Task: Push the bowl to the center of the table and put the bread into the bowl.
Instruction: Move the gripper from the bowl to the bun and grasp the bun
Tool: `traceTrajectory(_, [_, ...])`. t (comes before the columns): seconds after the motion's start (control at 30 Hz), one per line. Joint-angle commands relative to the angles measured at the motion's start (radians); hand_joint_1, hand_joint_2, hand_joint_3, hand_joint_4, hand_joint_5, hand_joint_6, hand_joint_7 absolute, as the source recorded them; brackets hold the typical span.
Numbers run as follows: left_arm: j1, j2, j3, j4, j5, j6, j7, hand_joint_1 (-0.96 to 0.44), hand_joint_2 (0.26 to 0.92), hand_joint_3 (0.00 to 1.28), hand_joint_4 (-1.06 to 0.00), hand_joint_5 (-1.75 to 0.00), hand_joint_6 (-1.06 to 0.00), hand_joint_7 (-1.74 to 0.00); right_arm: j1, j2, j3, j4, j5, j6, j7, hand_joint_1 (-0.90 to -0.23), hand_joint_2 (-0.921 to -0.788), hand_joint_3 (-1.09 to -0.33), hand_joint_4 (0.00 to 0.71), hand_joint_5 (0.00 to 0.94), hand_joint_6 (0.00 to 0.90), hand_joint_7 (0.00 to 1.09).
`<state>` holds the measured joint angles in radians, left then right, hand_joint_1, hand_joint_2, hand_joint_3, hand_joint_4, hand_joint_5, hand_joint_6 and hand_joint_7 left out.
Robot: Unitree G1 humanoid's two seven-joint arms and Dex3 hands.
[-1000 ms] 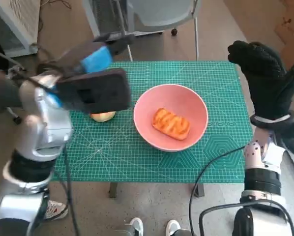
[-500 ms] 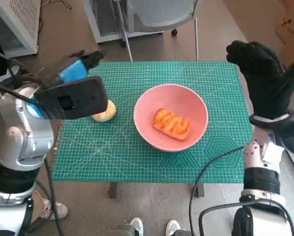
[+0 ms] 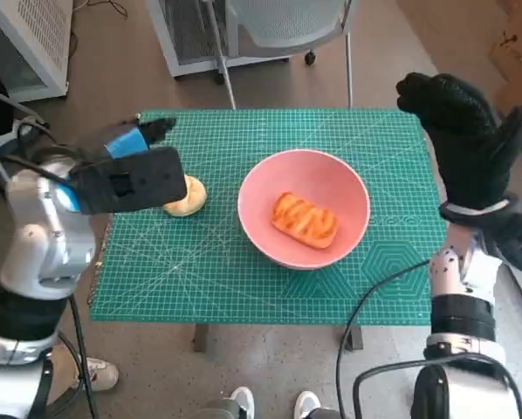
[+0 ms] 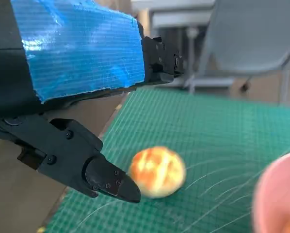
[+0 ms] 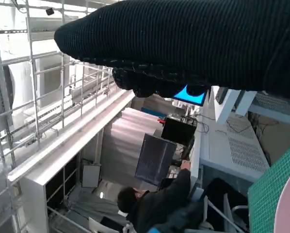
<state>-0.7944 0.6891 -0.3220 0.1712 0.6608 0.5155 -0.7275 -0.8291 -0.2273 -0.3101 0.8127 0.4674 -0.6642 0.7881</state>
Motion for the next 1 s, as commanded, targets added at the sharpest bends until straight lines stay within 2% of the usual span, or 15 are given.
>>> traceTrajectory(0.03, [-0.052,-0.043,-0.037,0.123,0.013,-0.038,0.041,-0.34,0.708,0.00,0.00,0.00,-0.16,-0.01,-0.005,0.003,0.001,0.023,-0.004,0.005,0.016,-0.654,-0.921,-0.691,0.269,0.001,0.360,0.00])
traceTrajectory(0.6, [-0.221,-0.209,-0.135,0.655,0.017,-0.144,0.198,-0.33,0.704,0.00,0.00,0.00,-0.15,0.00,-0.006,-0.012,-0.007,0.026,-0.002,0.015,0.032,-0.653,-0.921,-0.685,0.273,0.002,0.369,0.01])
traceTrajectory(0.73, [-0.269,-0.261,-0.155,0.798,0.019,-0.181,0.260,-0.33,0.701,0.00,0.00,0.00,-0.15,0.00,-0.001,-0.016,-0.004,0.018,-0.010,0.012,0.024,-0.652,-0.921,-0.687,0.272,0.001,0.368,0.00])
traceTrajectory(1.0, [-0.299,-0.314,-0.172,0.956,0.014,-0.268,0.374,-0.32,0.697,0.00,0.00,0.00,-0.16,-0.01,0.007,-0.017,-0.001,0.001,-0.016,0.010,0.015,-0.655,-0.921,-0.689,0.271,0.001,0.368,0.00])
